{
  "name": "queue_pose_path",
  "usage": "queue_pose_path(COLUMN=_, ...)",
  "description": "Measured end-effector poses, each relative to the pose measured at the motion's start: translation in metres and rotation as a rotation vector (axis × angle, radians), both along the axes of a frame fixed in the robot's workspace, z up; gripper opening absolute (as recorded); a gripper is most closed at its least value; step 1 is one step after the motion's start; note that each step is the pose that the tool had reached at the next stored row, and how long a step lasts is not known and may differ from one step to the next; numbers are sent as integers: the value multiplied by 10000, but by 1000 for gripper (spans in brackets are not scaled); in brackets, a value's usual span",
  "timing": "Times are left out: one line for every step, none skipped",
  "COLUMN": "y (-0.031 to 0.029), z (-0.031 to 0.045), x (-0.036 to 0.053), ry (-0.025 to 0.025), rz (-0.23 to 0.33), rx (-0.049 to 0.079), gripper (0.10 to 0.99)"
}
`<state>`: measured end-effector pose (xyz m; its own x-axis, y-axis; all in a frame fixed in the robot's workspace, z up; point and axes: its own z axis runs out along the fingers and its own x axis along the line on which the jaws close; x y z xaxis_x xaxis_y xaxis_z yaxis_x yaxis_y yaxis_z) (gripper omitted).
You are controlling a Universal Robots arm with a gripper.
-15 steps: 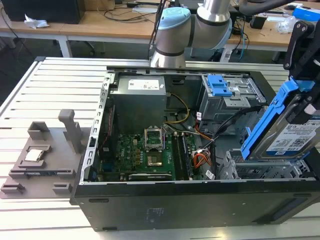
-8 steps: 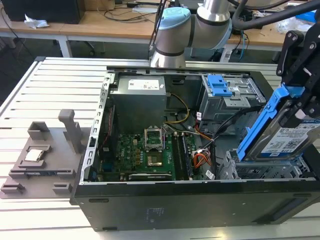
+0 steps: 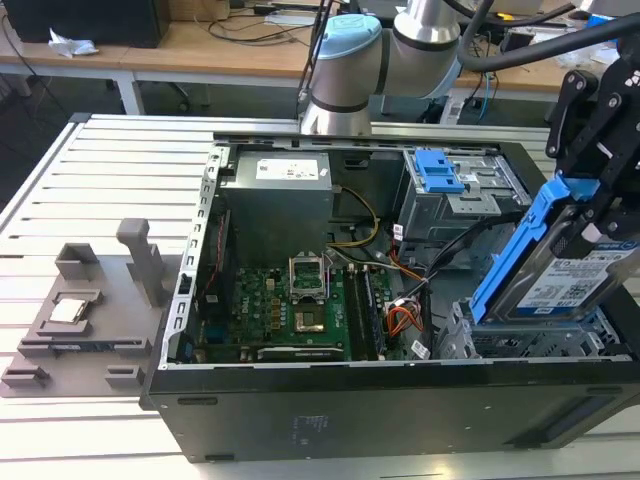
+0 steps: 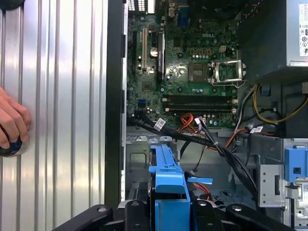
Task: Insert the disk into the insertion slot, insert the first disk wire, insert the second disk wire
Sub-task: 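Insert the disk into the insertion slot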
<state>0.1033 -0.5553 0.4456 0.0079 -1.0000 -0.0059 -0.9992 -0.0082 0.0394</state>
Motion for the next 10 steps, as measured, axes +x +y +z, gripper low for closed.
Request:
queue_pose_path(y=7, z=-16, x=0, ry=0, rz=3, rx=-1, gripper=365)
queue_pose_path(y=15, z=-27, x=0, ry=0, rz=4, rx=-1, gripper=365)
queue_pose_path(y=21, z=-36, x=0, ry=1, rz=5, rx=-1, gripper=365)
queue_pose_path(y=26, z=-44, x=0, ry=0, rz=6, rx=1, gripper=365)
queue_pose_path(y=28, z=-49, x=0, ry=0, rz=7, rx=1, gripper=365)
queue_pose_path(y=29, z=-54, x=0, ry=0, rz=8, rx=0, gripper=365)
queue_pose_path(y=30, z=-66, x=0, ry=1, rz=9, rx=-4, gripper=365)
queue_pose_path(y=32, z=-79, x=-1, ry=3, rz=8, rx=-5, gripper=365)
queue_pose_path(y=33, z=-89, x=-2, ry=1, rz=8, rx=-9, gripper=365)
queue_pose_path(y=33, z=-95, x=-3, ry=1, rz=9, rx=-8, gripper=365)
